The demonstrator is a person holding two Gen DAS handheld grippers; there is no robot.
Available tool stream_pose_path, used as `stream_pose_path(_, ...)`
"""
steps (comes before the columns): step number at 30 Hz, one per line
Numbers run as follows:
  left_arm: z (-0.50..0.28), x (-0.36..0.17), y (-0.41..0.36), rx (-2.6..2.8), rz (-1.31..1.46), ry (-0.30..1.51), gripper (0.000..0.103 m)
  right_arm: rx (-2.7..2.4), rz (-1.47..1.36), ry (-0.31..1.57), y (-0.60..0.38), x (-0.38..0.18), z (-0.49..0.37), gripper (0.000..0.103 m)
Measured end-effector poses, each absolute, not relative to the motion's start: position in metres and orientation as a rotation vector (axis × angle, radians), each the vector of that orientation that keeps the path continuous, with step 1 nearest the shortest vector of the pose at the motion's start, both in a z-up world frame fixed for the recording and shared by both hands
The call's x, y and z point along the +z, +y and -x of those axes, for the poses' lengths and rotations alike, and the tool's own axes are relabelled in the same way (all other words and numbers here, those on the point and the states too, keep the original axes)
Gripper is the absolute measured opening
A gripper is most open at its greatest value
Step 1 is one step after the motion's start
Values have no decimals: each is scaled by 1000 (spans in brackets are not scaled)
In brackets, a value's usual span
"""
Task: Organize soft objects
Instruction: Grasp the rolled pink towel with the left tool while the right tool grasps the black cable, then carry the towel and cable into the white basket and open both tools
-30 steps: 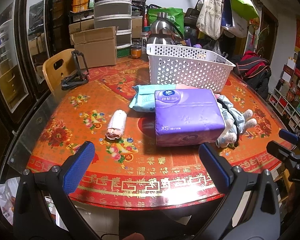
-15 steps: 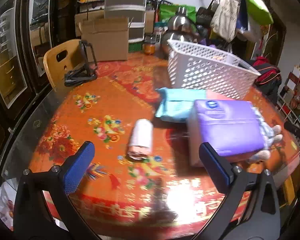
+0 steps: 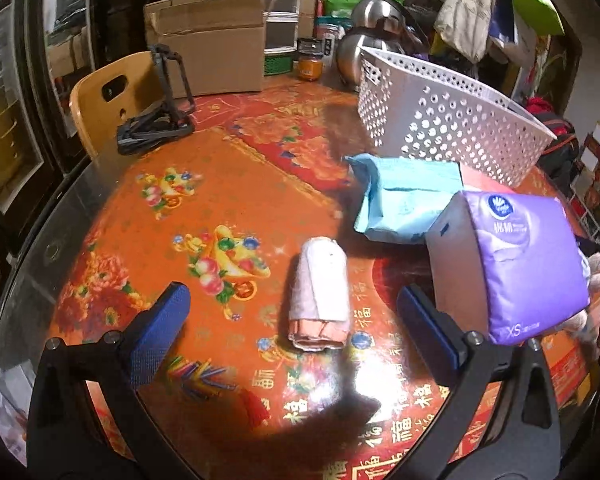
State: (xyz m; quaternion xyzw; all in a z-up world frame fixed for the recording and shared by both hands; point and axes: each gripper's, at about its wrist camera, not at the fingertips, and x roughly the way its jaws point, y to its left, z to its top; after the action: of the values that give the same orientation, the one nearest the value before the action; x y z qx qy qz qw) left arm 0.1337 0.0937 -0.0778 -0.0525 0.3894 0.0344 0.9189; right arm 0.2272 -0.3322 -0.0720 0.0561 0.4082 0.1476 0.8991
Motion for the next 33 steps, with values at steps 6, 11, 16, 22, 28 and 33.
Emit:
stream_pose_path(6,-146,-87,92,60,95,824,93,307,-78,870,-321,-81,-236,47)
stream_pose_path(11,-154,-97,92,52,92,848,75,313,-48,889,-314,-85,-243,40)
stream_pose_path(16,-159,-104,92,36,98,869,67,323,-3,894,-308,-85,-251,38)
stream_pose_path(22,-165,-109,88,18,91,878,55,344,43,897,-300,-86,-260,31)
stream_pose_path(28,-163,-110,83,-2,70,870,34,350,87,893,-293,-87,-261,10)
stream_pose_path(33,-159,-108,84,13,84,854,30,344,72,869,-298,-83,-258,8)
